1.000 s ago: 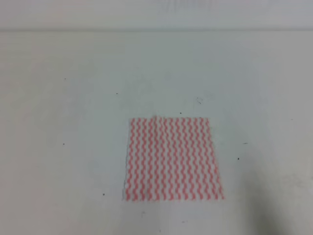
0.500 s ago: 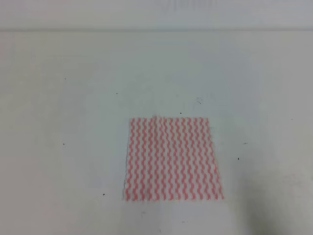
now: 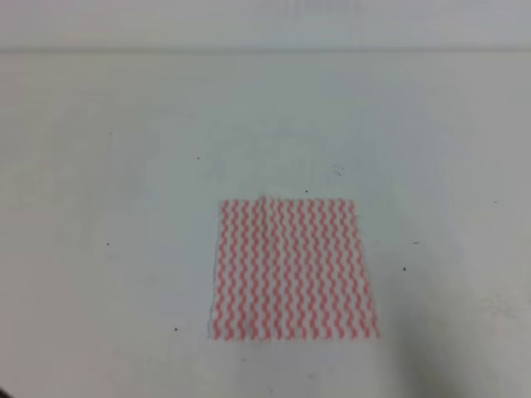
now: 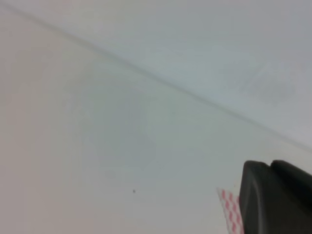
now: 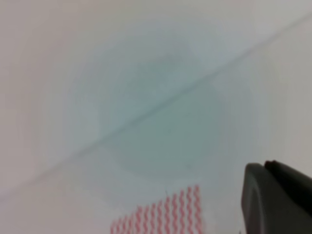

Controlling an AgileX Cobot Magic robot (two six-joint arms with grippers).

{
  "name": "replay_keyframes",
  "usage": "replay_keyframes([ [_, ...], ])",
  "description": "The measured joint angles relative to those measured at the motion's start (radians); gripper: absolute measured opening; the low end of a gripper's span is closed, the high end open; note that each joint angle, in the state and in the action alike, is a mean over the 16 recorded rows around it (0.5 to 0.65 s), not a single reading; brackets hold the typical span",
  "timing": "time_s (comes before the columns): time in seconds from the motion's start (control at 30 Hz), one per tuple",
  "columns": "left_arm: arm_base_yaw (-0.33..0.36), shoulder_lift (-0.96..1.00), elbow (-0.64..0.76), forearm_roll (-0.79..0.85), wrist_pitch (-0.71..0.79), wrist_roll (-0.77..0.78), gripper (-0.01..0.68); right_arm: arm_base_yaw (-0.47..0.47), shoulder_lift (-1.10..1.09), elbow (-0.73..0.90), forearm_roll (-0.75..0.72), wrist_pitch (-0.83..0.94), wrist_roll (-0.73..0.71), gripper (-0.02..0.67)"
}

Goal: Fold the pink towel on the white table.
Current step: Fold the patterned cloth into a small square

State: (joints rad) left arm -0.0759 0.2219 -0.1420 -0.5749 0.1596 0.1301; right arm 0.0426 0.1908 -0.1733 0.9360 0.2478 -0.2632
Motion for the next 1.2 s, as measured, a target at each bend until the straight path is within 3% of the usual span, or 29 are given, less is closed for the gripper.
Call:
replay_keyframes([
  [0.33,0.000,0.388,-0.258,-0.032,0.248,0.164,0.000,0.000,0.313,-0.217,-0.146,0.275,0.003,-0.002],
  [0.6,-0.025,0.571,-0.379,-0.176,0.355,0.395,0.000,0.001,0.449,-0.313,-0.174,0.415,0.003,-0.002],
  [0.87,-0.152,0.704,-0.407,-0.340,0.271,0.576,0.000,0.061,0.566,-0.361,-0.100,0.439,-0.023,-0.002],
  [1.2,-0.338,0.876,-0.461,-0.401,0.157,0.649,0.000,0.308,0.731,-0.398,-0.041,0.310,-0.003,-0.002],
])
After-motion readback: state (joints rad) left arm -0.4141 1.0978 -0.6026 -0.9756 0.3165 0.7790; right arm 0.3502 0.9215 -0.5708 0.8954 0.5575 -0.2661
